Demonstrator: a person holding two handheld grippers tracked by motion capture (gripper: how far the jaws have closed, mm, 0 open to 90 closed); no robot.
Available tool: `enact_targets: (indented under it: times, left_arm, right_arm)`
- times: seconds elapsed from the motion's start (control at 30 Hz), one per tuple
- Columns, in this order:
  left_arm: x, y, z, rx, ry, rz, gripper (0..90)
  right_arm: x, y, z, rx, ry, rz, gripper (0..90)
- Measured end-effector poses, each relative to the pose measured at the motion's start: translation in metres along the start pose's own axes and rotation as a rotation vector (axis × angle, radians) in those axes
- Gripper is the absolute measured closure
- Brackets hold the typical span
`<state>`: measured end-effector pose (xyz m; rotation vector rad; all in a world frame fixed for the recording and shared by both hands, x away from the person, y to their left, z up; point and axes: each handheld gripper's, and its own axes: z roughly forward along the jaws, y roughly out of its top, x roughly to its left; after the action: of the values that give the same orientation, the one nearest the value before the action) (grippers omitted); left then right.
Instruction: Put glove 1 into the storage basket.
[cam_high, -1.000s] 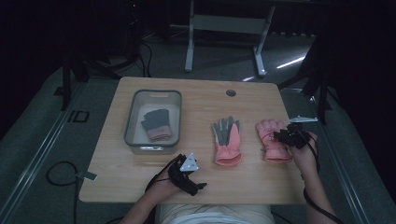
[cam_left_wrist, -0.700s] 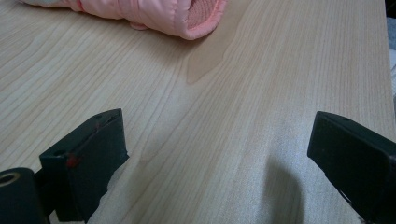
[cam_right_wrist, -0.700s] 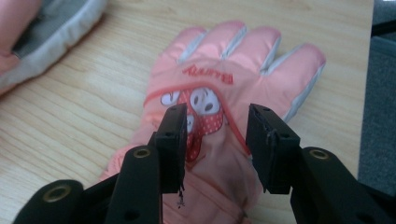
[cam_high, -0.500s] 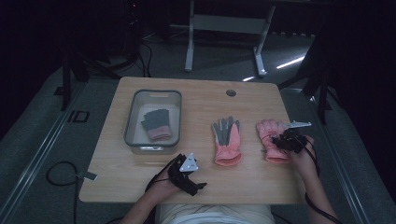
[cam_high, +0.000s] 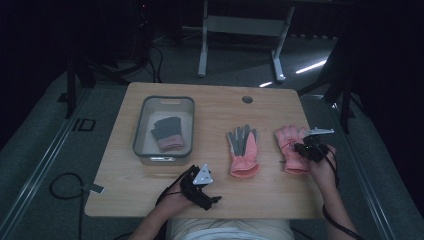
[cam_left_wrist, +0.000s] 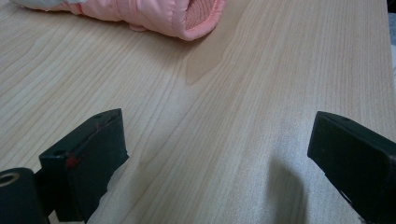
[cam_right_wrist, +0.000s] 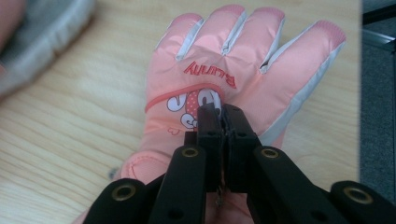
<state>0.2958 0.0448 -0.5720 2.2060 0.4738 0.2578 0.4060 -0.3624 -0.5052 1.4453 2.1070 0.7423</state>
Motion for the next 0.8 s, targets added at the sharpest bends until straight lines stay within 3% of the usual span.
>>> enact_targets:
  times: [0.13, 0.23, 0.4, 0.53, 0.8]
  left_arm:
    - [0.000, 0.000, 0.000, 0.003, -0.003, -0.003, 4.0]
    - [0.001, 0.000, 0.000, 0.004, -0.007, -0.003, 3.9]
    - [0.001, 0.000, 0.000, 0.004, -0.007, -0.007, 3.8]
    - [0.001, 0.000, 0.000, 0.002, -0.007, -0.005, 3.7]
    - [0.001, 0.000, 0.000, 0.002, -0.008, -0.008, 3.7]
  right_arm:
    - [0.004, 0.011, -0.027, -0.071, -0.008, 0.030, 87.1]
    - [0.014, 0.026, -0.049, -0.123, -0.019, 0.015, 87.1]
    - [0.030, 0.048, -0.069, -0.185, -0.025, 0.012, 87.0]
    - [0.058, 0.060, -0.076, -0.220, -0.032, -0.013, 86.9]
    - [0.101, 0.076, -0.074, -0.229, -0.015, -0.025, 87.0]
